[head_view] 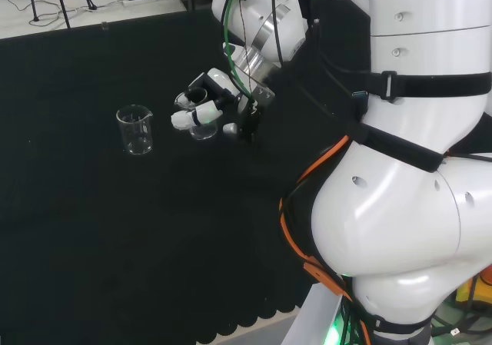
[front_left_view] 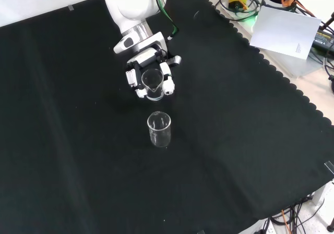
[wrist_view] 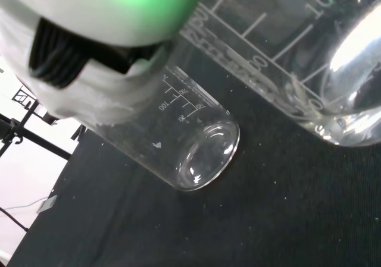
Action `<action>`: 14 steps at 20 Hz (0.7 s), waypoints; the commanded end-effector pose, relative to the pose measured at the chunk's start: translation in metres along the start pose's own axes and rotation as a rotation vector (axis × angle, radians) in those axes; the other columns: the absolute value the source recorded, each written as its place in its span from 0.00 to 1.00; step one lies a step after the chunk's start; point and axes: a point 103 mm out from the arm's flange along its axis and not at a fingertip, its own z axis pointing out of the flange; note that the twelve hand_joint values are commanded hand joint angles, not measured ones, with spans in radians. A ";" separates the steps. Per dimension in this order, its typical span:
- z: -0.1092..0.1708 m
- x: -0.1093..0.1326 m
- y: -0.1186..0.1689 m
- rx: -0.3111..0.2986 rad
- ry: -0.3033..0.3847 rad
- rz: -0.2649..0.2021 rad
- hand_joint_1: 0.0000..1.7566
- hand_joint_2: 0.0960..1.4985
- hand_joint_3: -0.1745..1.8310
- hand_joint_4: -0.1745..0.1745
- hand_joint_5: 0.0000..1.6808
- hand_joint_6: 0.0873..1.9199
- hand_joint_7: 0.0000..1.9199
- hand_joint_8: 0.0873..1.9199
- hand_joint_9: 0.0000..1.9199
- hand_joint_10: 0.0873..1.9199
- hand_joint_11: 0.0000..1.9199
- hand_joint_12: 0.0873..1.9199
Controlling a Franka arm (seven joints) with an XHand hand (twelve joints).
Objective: Pick up the beaker on the right.
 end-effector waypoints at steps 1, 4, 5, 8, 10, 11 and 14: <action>-0.010 0.010 -0.002 0.005 -0.011 -0.011 0.70 0.34 0.42 0.04 0.94 0.00 0.92 0.01 0.91 0.03 0.78 0.33; -0.014 0.016 -0.003 0.008 -0.018 -0.019 0.70 0.34 0.43 0.04 0.94 0.00 0.93 0.01 0.91 0.03 0.78 0.33; -0.016 0.018 -0.003 0.009 -0.021 -0.022 0.70 0.34 0.43 0.05 0.94 0.00 0.93 0.01 0.91 0.03 0.78 0.33; -0.020 0.023 -0.004 0.011 -0.029 -0.027 0.70 0.33 0.43 0.05 0.94 0.00 0.93 0.01 0.91 0.03 0.77 0.33; -0.022 0.025 -0.004 0.013 -0.035 -0.028 0.70 0.33 0.43 0.05 0.94 0.00 0.93 0.01 0.91 0.03 0.77 0.33; -0.023 0.027 -0.004 0.014 -0.037 -0.028 0.70 0.33 0.43 0.06 0.94 0.00 0.93 0.01 0.91 0.03 0.77 0.33; -0.024 0.030 -0.005 0.013 -0.046 -0.030 0.70 0.33 0.43 0.06 0.94 0.00 0.93 0.01 0.91 0.03 0.77 0.33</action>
